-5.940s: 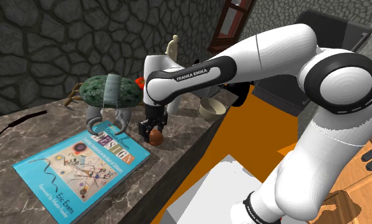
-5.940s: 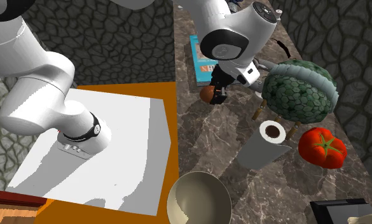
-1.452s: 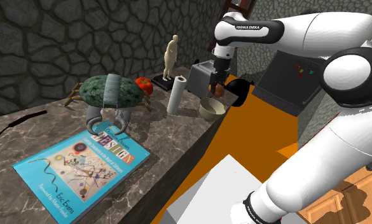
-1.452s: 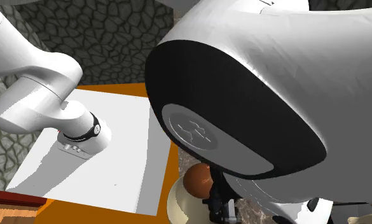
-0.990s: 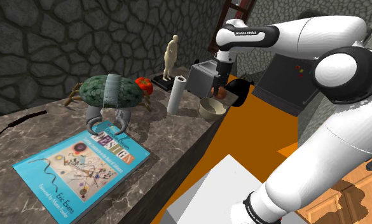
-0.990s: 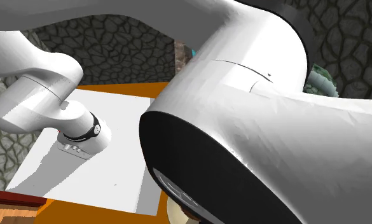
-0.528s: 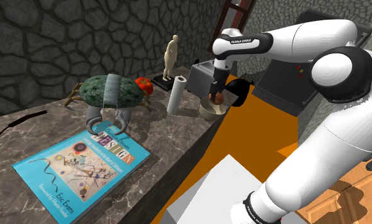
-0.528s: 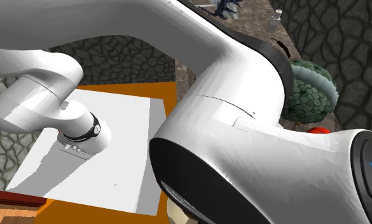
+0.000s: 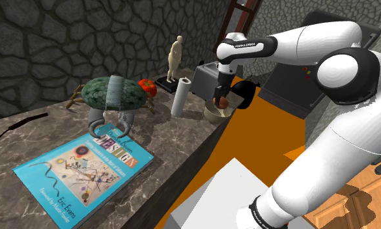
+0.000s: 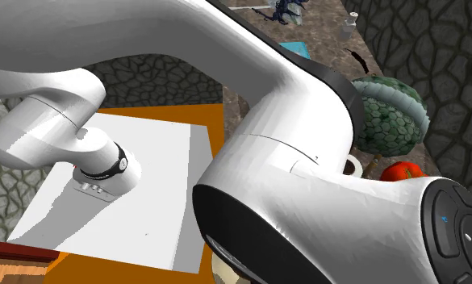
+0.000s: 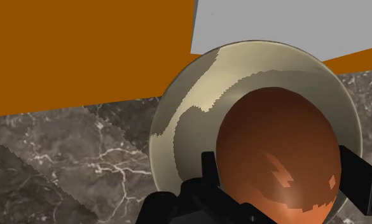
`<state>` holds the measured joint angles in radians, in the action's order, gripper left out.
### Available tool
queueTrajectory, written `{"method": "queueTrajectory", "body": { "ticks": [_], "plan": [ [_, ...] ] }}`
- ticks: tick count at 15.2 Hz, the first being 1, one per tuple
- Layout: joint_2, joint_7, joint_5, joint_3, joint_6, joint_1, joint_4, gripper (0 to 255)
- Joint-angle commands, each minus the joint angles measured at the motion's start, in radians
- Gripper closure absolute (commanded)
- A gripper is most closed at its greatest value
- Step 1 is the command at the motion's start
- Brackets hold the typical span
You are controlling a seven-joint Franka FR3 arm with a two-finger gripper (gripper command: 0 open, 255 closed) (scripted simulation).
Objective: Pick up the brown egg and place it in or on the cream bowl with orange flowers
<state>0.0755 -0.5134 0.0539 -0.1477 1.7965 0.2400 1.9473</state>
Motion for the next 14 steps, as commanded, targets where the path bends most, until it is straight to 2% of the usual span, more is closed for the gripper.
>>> {"method": "queueTrajectory", "body": {
  "ticks": [1, 2, 7, 11, 14],
  "plan": [
    [0.0, 0.0, 0.0, 0.0, 0.0, 0.0, 0.0, 255],
    [0.0, 0.0, 0.0, 0.0, 0.0, 0.0, 0.0, 0],
    [0.0, 0.0, 0.0, 0.0, 0.0, 0.0, 0.0, 0],
    [0.008, -0.002, -0.003, 0.002, -0.128, -0.003, -0.136, 0],
    [0.008, -0.002, -0.003, 0.002, -0.128, -0.003, -0.136, 0]
  ]
}}
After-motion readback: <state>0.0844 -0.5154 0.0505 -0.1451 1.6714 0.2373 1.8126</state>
